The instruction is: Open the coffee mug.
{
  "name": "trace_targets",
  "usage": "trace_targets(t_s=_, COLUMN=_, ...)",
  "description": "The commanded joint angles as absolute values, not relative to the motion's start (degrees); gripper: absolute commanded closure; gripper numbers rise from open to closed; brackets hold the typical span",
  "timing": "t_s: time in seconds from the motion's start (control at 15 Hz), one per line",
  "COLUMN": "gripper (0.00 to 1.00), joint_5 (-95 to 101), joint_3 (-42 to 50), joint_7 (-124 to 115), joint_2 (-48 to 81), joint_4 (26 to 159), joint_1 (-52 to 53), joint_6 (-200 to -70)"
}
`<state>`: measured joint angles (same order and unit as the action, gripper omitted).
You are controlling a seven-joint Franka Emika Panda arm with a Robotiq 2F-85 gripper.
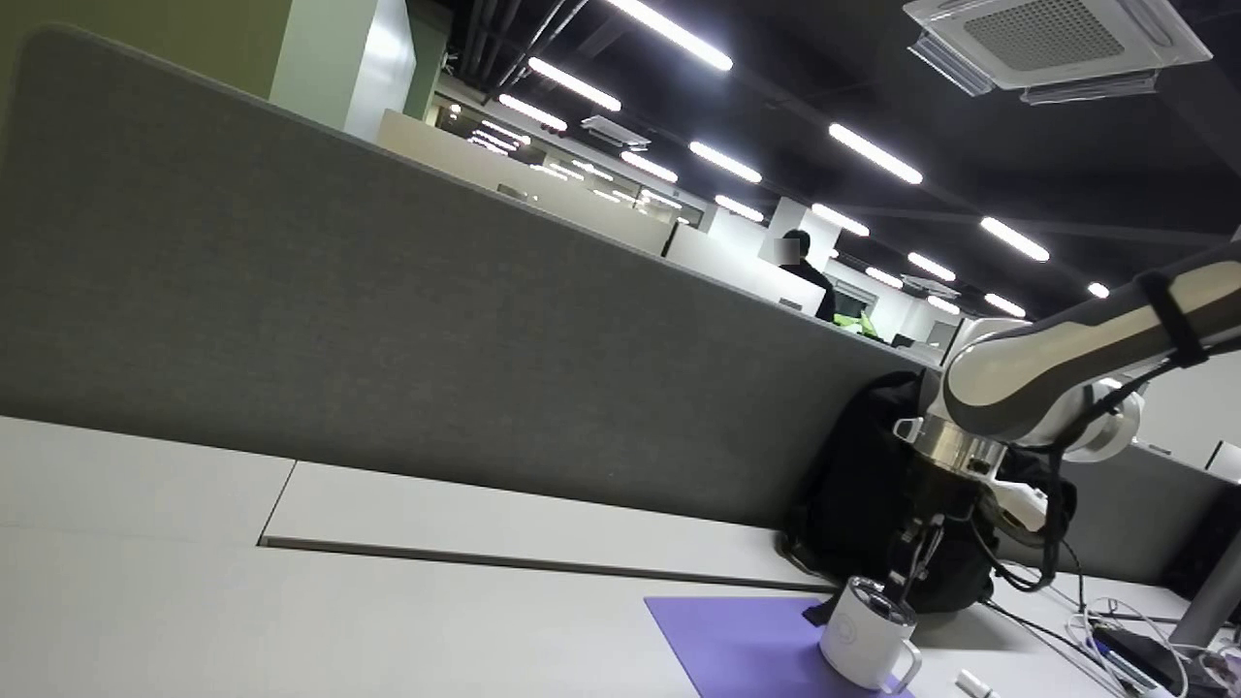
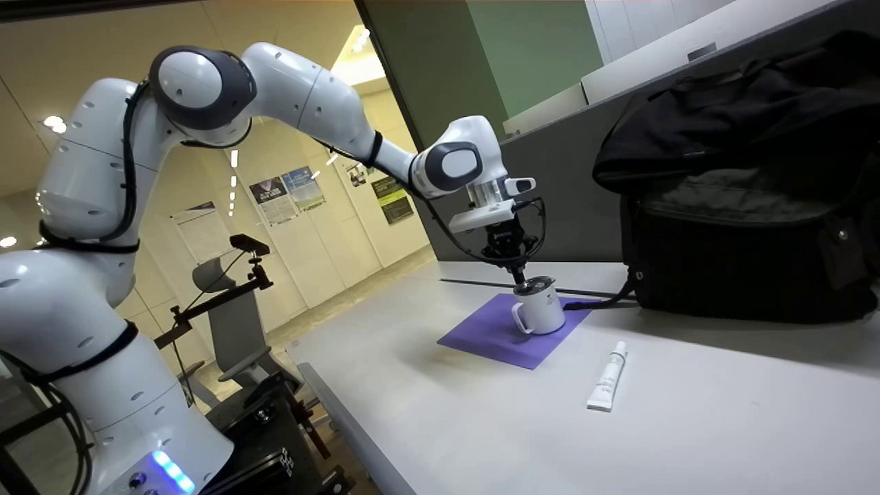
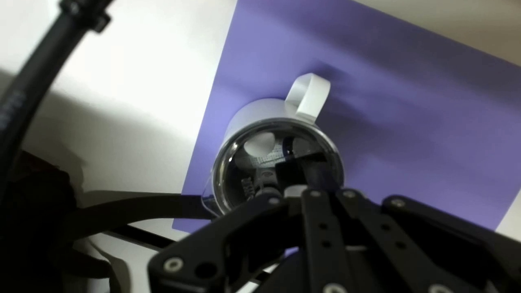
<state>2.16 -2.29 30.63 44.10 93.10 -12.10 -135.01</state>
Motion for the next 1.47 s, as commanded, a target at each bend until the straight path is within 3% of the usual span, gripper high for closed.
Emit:
trace_targets(t_s=0.0, gripper=1.0, joint_5=1.88, joint_3=-3.27, joint_7=31.45, joint_2=45.08, joint_4=92.32, joint_1=-13.18, joint_6=-136.41)
trace_targets(t_s=1.4, gripper=1.0, joint_5=0.29, joint_3=-5.38, joint_7=33.75, joint_2=46.67, joint_4=92.1, joint_1=-15.06, joint_6=-137.56)
